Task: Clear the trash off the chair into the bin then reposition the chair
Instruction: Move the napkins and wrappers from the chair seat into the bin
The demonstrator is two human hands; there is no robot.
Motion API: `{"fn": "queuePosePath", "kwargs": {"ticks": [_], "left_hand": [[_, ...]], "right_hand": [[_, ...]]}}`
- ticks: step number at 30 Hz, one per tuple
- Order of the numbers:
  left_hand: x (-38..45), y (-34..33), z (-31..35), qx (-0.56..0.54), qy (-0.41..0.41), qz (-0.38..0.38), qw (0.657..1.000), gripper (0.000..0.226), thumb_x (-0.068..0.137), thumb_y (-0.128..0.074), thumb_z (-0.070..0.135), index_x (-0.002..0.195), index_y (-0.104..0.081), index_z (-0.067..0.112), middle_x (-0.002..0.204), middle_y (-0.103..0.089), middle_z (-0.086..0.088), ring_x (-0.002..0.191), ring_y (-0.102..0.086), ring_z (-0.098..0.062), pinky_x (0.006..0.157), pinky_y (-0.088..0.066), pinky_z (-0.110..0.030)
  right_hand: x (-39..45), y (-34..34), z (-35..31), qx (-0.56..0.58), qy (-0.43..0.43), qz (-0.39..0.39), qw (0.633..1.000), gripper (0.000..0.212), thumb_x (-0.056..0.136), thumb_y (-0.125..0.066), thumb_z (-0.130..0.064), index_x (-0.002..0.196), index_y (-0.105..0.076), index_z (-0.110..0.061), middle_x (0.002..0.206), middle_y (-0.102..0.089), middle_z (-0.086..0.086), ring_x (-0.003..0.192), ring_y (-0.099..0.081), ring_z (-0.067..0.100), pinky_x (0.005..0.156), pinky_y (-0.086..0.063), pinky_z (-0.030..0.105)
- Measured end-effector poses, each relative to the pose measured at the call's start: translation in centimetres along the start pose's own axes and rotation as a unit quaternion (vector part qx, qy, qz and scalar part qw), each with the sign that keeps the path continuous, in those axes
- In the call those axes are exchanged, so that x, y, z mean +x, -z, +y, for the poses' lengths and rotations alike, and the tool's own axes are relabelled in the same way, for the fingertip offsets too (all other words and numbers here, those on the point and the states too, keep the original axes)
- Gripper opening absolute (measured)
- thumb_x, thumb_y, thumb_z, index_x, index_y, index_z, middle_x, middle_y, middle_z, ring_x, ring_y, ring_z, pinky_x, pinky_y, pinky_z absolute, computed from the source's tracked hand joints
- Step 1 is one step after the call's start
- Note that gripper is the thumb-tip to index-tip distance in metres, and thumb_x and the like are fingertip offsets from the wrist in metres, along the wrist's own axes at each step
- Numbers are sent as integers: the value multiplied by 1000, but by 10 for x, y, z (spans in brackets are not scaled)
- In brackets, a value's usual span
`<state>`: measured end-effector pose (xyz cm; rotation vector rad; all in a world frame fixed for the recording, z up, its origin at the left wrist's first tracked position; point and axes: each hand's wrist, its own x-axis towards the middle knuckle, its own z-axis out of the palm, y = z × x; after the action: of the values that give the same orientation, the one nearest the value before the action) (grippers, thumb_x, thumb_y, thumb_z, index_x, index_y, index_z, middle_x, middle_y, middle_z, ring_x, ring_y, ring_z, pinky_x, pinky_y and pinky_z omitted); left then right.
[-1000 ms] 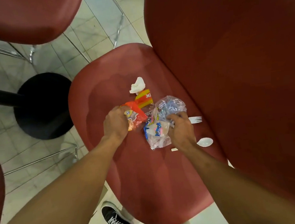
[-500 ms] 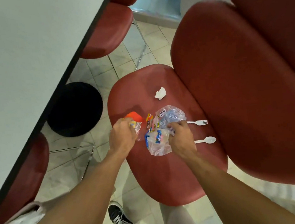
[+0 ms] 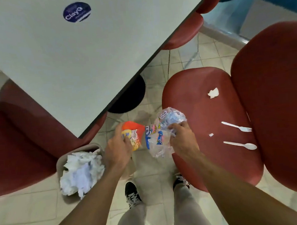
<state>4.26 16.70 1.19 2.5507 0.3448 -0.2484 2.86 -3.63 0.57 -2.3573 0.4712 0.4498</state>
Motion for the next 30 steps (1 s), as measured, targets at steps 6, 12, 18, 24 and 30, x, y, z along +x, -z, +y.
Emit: {"fn": "queuePosePath", "kwargs": {"ticks": [6,12,18,24,30], "left_hand": [[-11,68,-88,-36,86,71,993,39,90,-53,15,127,-41,22,99,-65,-19,94,-59,-40,74,-45,-40],[-18,106,-173,-38,156,93,983,33,91,-54,18,121,-40,22,100,-64,-23,89,-59,-43,72,-47,-42],[-14,103,-224,-46,190,65,979,43,89,-56,14,125,-35,23,101,-64,-22,89,-60,-43,73,-50,-45],[-12,90,-250,-69,171,43,982,36,88,-62,16,120,-49,8,118,-48,-17,97,-56,-36,83,-48,-42],[-15,77,-280,-74,158,-5,985,27,94,-52,29,105,-64,7,104,-46,-11,91,-55,-29,84,-45,-36]], "right_hand": [[-20,-61,-64,-49,58,-49,996,43,82,-58,-5,122,-60,-21,125,-46,1,98,-59,24,83,-54,39],[-42,-122,-121,-86,113,-96,985,43,84,-58,-12,124,-58,-26,125,-47,1,99,-58,25,82,-53,38],[-62,-178,-155,-103,146,-142,974,43,85,-58,-14,126,-57,-28,125,-47,0,97,-59,24,80,-49,30],[-70,-225,-167,-134,177,-184,957,46,86,-59,-18,130,-55,-29,131,-44,2,108,-56,24,87,-51,38],[-68,-260,-169,-204,189,-180,944,42,88,-58,-16,129,-57,-27,130,-39,5,113,-50,27,87,-52,38]]}}
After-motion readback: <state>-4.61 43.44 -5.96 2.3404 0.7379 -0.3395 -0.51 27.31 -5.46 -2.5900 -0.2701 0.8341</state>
